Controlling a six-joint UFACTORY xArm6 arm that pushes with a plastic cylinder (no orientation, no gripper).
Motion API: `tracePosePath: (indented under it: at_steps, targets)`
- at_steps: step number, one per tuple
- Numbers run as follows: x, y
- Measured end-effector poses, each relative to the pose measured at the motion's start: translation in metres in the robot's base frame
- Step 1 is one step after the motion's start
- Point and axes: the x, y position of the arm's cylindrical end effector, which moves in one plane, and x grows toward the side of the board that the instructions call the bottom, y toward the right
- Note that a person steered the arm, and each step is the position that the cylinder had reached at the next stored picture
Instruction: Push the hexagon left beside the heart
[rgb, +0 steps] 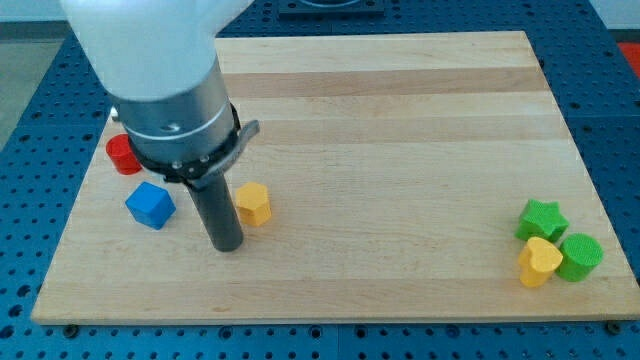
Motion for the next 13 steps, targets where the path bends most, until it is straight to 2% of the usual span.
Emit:
tracePosePath:
  at_steps: [3,4,6,8,9,13]
  targets:
    - [-0.054,-0.005]
    - [-0.058,0.017]
    - [-0.024,0.059]
    - [0.006,0.075]
    - [0.012,0.077]
    - [0.012,0.184]
